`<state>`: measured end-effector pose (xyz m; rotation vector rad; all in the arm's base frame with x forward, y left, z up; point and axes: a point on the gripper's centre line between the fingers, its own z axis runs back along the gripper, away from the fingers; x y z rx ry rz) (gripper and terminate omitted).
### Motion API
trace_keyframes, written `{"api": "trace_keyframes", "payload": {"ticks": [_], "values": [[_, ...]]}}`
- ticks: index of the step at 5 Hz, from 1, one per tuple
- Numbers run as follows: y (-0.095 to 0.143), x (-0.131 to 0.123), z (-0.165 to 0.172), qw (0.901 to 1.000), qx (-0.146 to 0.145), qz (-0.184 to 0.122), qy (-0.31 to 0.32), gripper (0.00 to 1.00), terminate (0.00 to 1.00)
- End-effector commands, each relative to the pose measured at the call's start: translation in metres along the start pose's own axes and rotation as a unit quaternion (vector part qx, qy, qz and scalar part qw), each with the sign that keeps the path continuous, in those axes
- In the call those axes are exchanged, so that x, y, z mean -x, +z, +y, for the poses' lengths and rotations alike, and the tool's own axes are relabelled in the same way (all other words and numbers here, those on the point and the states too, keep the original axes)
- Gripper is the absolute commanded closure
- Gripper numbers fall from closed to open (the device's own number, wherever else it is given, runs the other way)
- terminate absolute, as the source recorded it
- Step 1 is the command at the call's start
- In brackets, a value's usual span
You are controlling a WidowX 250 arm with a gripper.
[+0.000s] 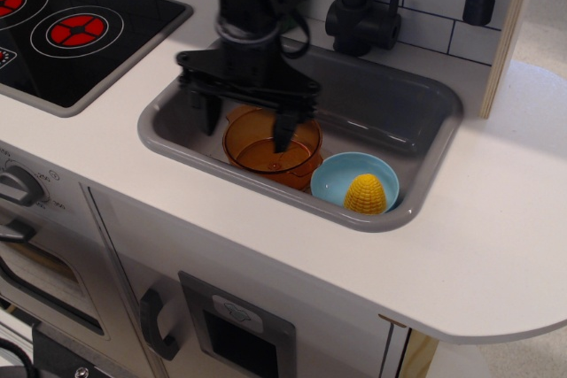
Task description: Take corn out of bowl sink
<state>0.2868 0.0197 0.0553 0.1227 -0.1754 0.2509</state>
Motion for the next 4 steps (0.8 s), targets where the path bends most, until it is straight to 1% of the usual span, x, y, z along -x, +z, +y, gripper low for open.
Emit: {"api": "trace_keyframes", "payload": {"ticks": [1,2,3,4], "values": [[0.012,-0.007,-0.023,0.9799,0.016,-0.009,0.199,0.0,0.0],[0.011,-0.005,-0.031,0.954,0.004,0.024,0.299,0.0,0.0],[0.01,-0.004,-0.043,0.9379,0.014,0.031,0.345,0.0,0.0],[0.008,-0.005,-0.05,0.9332,0.017,0.023,0.358,0.0,0.0]]}}
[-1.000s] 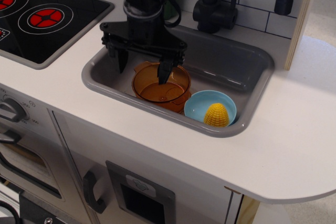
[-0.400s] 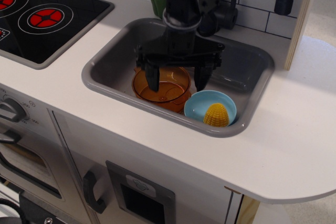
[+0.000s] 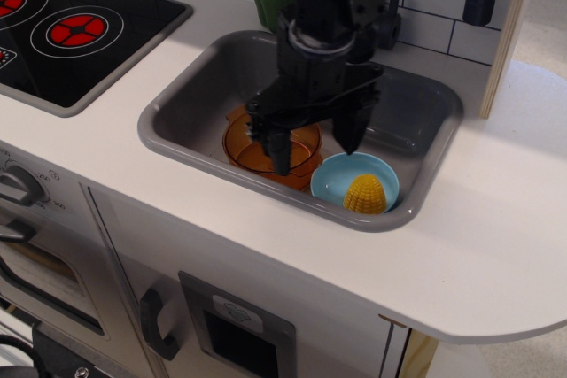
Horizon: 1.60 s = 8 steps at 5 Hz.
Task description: Take corn out of bowl sink
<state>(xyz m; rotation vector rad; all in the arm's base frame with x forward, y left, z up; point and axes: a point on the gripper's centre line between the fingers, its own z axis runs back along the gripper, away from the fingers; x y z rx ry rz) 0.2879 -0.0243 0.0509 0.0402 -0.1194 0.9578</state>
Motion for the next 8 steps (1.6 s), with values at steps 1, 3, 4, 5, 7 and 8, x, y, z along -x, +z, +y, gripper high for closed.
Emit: {"api": "trace_keyframes", "payload": {"ticks": [1,3,4,5,7,8], "values": [[0.002,-0.004,-0.022,0.9989,0.041,-0.024,0.008,0.0,0.0],[-0.008,-0.004,-0.039,0.9986,0.044,-0.027,0.009,0.0,0.0],[-0.014,0.001,-0.046,0.9987,0.041,-0.029,-0.002,0.0,0.0],[-0.021,0.002,-0.048,0.999,0.035,-0.029,-0.005,0.0,0.0],[-0.031,0.007,-0.05,0.9987,0.031,-0.041,-0.008,0.0,0.0],[-0.033,0.007,-0.047,0.9983,0.033,-0.048,-0.009,0.0,0.0]]}}
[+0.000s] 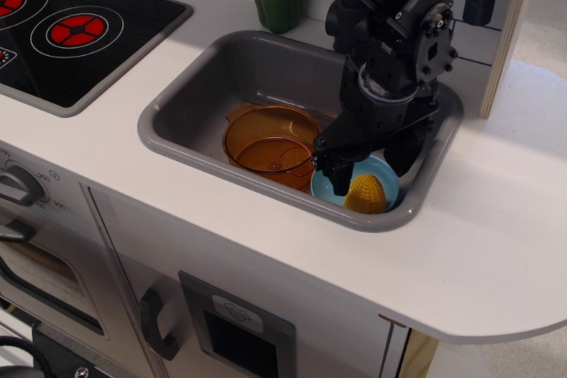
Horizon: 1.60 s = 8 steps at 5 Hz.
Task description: Take corn out of bowl sink
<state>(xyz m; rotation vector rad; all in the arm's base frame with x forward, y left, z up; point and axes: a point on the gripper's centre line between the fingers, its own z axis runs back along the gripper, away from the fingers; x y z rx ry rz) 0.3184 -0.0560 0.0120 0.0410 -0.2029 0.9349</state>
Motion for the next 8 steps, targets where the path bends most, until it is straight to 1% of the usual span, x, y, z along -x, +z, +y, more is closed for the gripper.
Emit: {"api": "trace_keyframes", "payload": {"ticks": [1,2,3,4,5,7,8], "values": [[0.001,-0.005,-0.004,0.9998,0.012,-0.016,-0.006,0.0,0.0],[0.0,-0.003,-0.002,0.9997,0.013,-0.018,-0.007,0.0,0.0],[-0.007,-0.002,-0.003,0.9997,0.006,-0.022,-0.01,0.0,0.0],[-0.01,-0.002,-0.003,0.9996,0.005,-0.026,-0.008,0.0,0.0],[-0.002,-0.006,-0.005,0.9997,0.01,-0.022,-0.006,1.0,0.0],[0.033,-0.018,-0.013,0.9994,0.03,0.015,-0.005,1.0,0.0],[0.05,-0.028,-0.016,0.9981,0.055,0.027,0.001,1.0,0.0]]}}
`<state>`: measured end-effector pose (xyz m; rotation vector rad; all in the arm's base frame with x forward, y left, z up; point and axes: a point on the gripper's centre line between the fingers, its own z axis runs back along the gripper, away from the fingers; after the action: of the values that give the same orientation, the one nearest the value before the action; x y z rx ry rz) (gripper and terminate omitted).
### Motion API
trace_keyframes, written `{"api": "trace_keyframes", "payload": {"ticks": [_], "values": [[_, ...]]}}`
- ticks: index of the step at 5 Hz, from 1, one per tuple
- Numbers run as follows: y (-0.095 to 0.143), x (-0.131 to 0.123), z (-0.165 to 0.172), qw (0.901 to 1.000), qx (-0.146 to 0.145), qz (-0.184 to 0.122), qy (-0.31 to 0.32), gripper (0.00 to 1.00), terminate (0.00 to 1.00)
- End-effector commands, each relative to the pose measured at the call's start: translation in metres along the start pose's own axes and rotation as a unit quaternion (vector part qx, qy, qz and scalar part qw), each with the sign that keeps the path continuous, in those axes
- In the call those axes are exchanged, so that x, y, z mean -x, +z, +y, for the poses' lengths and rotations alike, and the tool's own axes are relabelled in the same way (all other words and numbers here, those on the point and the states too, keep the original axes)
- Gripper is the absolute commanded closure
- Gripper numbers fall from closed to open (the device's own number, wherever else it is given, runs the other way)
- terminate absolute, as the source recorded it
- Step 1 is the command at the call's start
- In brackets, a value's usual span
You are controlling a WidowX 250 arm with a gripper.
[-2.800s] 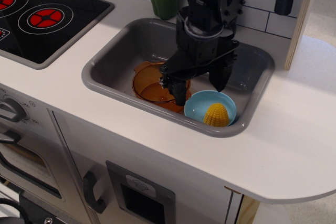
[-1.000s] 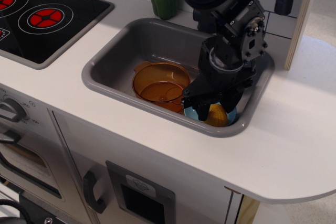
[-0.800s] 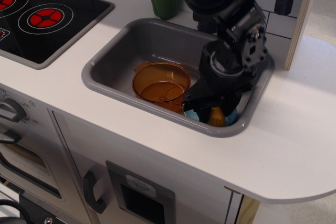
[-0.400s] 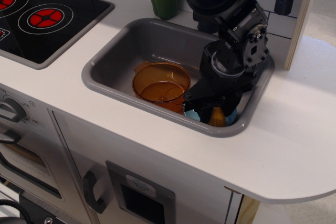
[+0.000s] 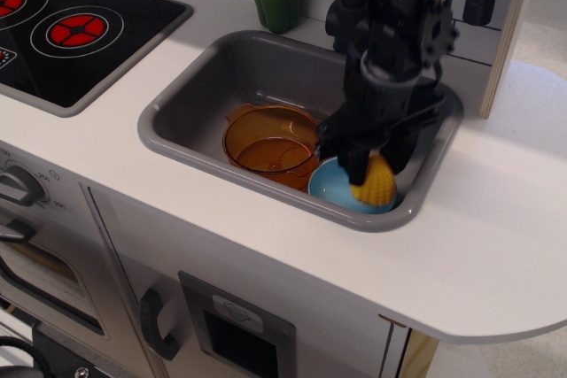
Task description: Take corn out of bowl sink
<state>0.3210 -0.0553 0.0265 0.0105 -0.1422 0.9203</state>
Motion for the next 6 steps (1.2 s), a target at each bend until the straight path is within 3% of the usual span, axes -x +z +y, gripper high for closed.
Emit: {"api": "trace_keyframes", "payload": {"ticks": [1,3,5,6], "values": [[0.049,-0.04,-0.012,0.9975,0.069,-0.011,0.011,1.0,0.0],[0.05,-0.094,0.012,0.998,0.06,-0.009,0.019,1.0,0.0],[0.022,-0.134,0.025,0.9994,0.019,-0.028,0.0,1.0,0.0],[0.016,-0.15,0.03,0.9994,0.015,-0.029,0.006,1.0,0.0]]}}
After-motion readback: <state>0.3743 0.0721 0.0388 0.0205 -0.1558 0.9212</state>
